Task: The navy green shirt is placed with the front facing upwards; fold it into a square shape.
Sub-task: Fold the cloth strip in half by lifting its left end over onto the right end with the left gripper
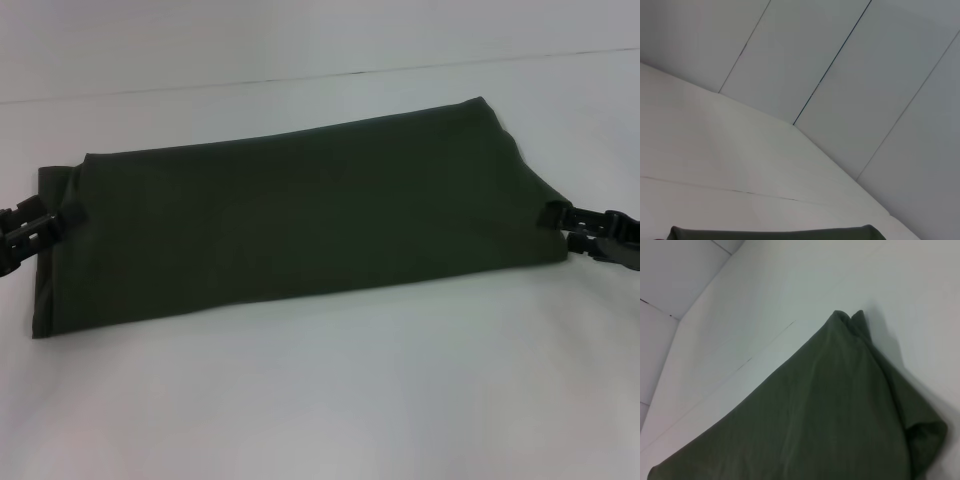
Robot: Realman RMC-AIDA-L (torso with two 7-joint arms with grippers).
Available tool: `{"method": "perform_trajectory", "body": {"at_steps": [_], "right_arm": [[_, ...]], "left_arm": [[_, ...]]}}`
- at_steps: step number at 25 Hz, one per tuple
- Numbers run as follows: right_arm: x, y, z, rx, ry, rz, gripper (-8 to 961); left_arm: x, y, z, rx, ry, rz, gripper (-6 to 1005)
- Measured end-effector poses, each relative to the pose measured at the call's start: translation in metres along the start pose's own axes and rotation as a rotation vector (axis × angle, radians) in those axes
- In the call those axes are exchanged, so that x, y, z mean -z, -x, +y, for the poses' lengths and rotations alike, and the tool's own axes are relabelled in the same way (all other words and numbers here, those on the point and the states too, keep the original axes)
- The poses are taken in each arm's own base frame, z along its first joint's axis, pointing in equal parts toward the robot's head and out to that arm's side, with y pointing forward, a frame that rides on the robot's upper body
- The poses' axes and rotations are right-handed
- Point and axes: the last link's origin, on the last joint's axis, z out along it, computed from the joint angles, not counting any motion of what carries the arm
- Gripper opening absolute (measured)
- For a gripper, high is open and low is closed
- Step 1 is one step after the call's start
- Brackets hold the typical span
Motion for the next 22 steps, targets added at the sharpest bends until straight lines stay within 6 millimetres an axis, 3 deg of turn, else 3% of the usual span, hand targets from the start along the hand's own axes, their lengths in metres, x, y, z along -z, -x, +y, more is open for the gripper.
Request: {"method": "perform_trajectory", "body": {"at_steps": [8, 19, 22], "right_arm": [[-0.0011, -0.0024, 0.0011, 0.004, 0.008, 0.006, 835], [-0.0020, -0.0038, -0.0012, 0.013, -0.011, 0.015, 401], [-0.0032, -0.0042, -0.0024, 0.009, -0.018, 0.012, 336]], "left_arm": [[0.0003, -0.0004, -0.0012, 0.000, -0.007, 0.000, 948], [0.0015, 0.0009, -0.0027, 0.001, -0.018, -0.002, 949], [0.0017, 0.0016, -0.0043, 0.005, -0.030, -0.005, 949]]}}
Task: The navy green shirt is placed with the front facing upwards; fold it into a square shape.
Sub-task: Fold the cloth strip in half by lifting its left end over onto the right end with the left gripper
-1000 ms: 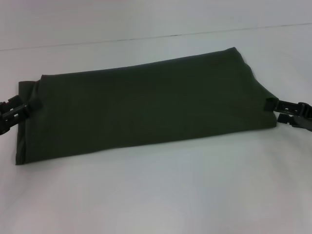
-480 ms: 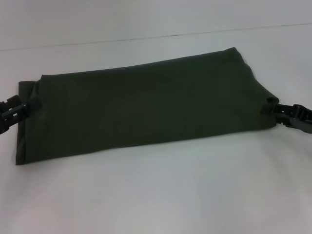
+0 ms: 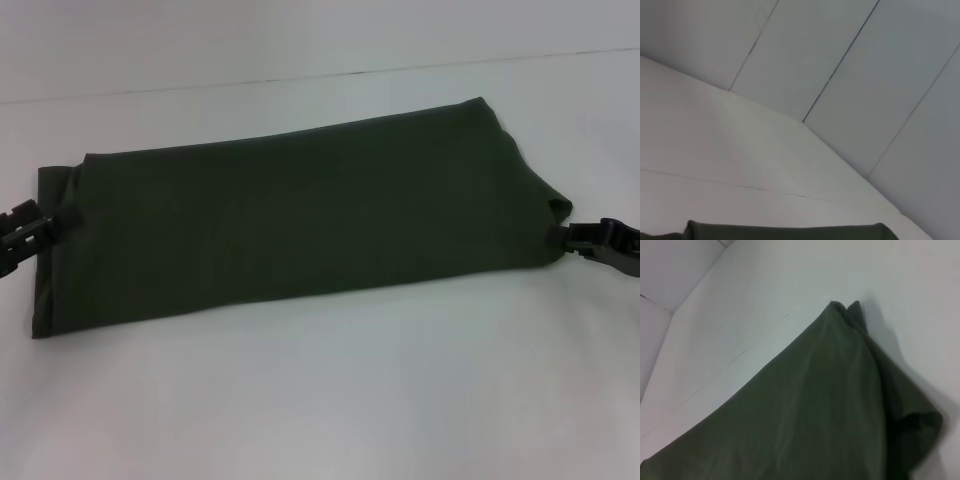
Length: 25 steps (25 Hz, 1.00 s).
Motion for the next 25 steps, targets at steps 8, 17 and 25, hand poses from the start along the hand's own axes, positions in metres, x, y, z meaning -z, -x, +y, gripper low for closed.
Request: {"method": "perform_trajectory", "body": {"at_steps": [8, 17, 25], "right_arm": [[-0.001, 0.001, 0.000, 0.002, -0.002, -0.002, 163], [0.000, 0.002, -0.001, 0.007, -0.009, -0.006, 6], [0.001, 0.002, -0.002, 0.010, -0.012, -0.013, 6]], "left_arm": [[0.002, 0.007, -0.006, 0.009, -0.042, -0.049, 948], [0.013, 0.020, -0.013, -0.005, -0.081, -0.177, 949], [0.023, 0.025, -0.017, 0.019, -0.106, -0.296, 949]]}}
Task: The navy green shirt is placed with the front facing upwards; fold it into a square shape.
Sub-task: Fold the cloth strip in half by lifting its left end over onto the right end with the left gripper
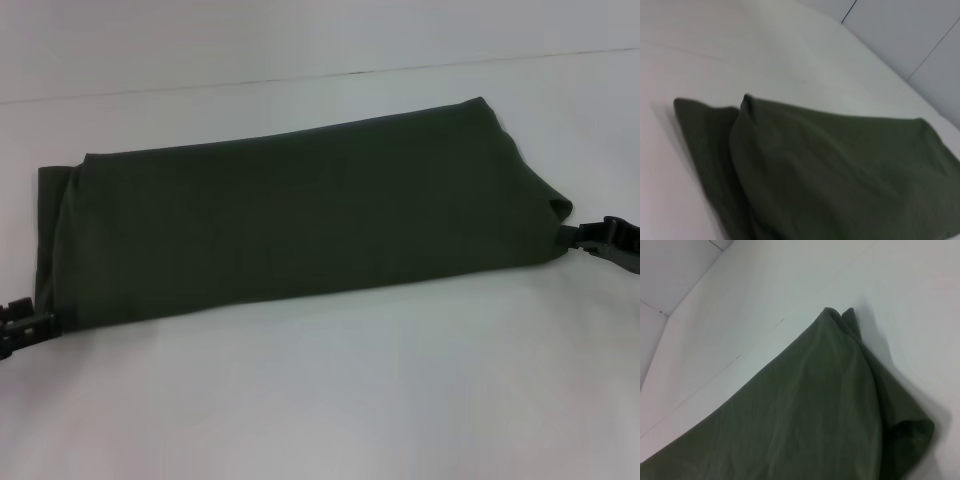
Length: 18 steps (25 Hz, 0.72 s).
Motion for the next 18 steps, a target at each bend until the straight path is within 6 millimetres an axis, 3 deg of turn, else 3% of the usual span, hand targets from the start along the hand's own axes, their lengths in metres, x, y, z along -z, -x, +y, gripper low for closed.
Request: {"method": "perform_trajectory", "body": {"at_steps": [18], "right_arm": [[0.002, -0.001, -0.002, -0.004, -0.001, -0.006, 7]], "left_arm": [[-0.015, -0.005, -0.012, -0.001, -0.071, -0.036, 948]]}}
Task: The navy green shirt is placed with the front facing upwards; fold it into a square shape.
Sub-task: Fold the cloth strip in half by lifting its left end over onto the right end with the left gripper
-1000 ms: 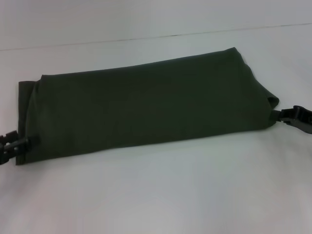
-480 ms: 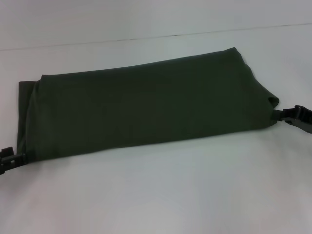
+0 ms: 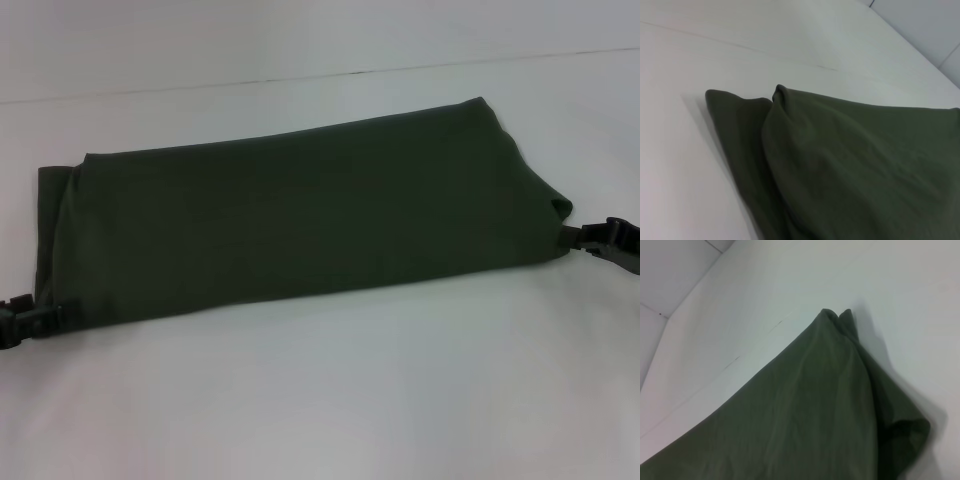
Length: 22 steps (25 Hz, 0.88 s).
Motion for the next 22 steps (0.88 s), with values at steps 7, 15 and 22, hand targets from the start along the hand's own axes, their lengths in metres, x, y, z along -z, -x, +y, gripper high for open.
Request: {"method": "perform_trajectory", "body": {"at_steps": [7, 15, 22], "right_arm": [[0.0006, 0.0003, -0.0005, 0.000, -0.002, -0.002, 5], [0.0016, 0.0015, -0.0012, 0.001, -0.004, -0.004, 6], [0.0017, 0.0030, -0.0009, 0.004, -0.004, -0.005, 7]], "left_arm": [[-0.0025, 0.0000, -0.0002, -0.007, -0.004, -0.024, 949], [-0.0039, 0.0000, 0.0028, -0.006, 0.014, -0.030, 949], [-0.0085, -0.0031, 0.0074, -0.016, 0.038, -0.043, 948]]}}
